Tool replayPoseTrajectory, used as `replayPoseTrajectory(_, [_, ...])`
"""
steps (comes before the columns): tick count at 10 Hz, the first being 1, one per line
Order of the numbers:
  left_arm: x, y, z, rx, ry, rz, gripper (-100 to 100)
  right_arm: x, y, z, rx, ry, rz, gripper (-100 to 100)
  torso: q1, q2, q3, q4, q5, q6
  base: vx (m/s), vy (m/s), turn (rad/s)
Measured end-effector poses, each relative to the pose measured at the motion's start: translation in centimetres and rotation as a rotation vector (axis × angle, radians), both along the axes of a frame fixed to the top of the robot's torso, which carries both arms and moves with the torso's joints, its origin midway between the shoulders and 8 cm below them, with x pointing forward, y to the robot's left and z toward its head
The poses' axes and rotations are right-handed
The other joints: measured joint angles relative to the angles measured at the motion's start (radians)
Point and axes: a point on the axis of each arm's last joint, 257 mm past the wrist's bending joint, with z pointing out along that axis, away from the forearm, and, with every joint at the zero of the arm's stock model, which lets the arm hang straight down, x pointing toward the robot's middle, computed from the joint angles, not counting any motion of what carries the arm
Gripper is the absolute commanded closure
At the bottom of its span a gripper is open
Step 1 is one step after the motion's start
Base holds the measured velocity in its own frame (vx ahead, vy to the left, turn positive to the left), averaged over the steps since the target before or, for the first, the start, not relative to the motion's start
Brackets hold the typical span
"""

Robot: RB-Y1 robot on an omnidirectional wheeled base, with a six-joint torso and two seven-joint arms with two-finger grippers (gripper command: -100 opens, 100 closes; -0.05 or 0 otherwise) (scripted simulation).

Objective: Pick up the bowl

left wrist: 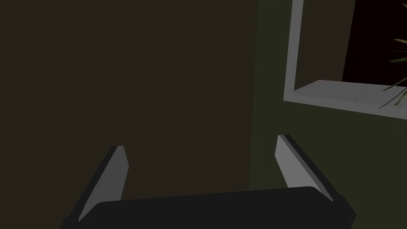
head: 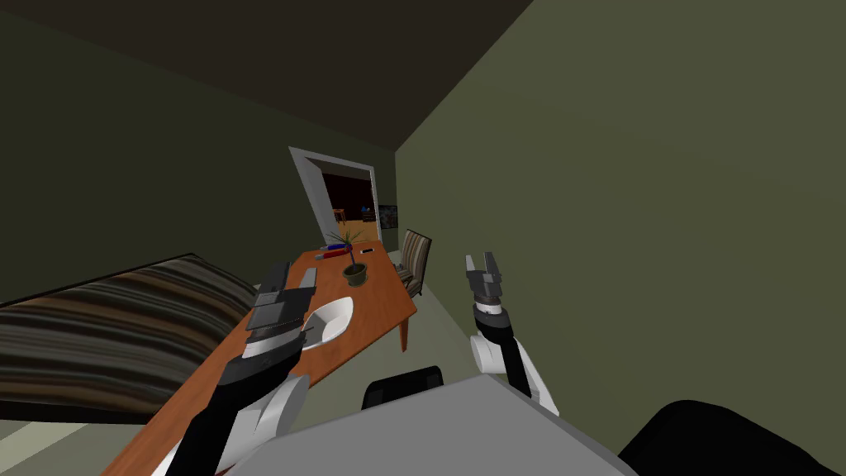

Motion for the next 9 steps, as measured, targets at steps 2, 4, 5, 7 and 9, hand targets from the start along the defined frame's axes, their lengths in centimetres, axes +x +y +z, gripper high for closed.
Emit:
replayPoseTrajectory(2, [0.8, 0.2, -0.8, 0.005, 0.042, -0.018, -100, 0.0, 0.0, 0.0, 0.0, 0.0, 0.0, 0, 0.0, 0.003, 0.001, 0.001, 0.0, 0.0, -0.055, -0.013, 0.023])
replayPoseTrajectory(4, [1.9, 0.5, -2.3, -0.004, 0.1, -0.034, -100, 0.0, 0.0, 0.0, 0.0, 0.0, 0.0, 0, -0.001, 0.004, 0.002, 0.001, 0.0, 0.0, -0.077, -0.023, 0.026])
replayPoseTrajectory(5, [2.4, 0.7, -3.0, -0.012, 0.131, -0.042, -100, 0.0, 0.0, 0.0, 0.0, 0.0, 0.0, 0, -0.001, 0.005, 0.003, 0.001, 0.0, 0.0, -0.088, -0.021, 0.044])
replayPoseTrajectory(7, [3.7, 1.2, -4.6, -0.029, 0.185, -0.053, -100, 0.0, 0.0, 0.0, 0.0, 0.0, 0.0, 0, -0.001, 0.004, 0.003, 0.001, 0.0, 0.0, -0.062, -0.015, 0.016])
replayPoseTrajectory(9, [4.7, 1.9, -6.0, -0.051, 0.243, -0.063, -100, 0.0, 0.0, 0.0, 0.0, 0.0, 0.0, 0, -0.002, 0.005, 0.003, 0.001, 0.0, 0.0, -0.079, -0.022, 0.029])
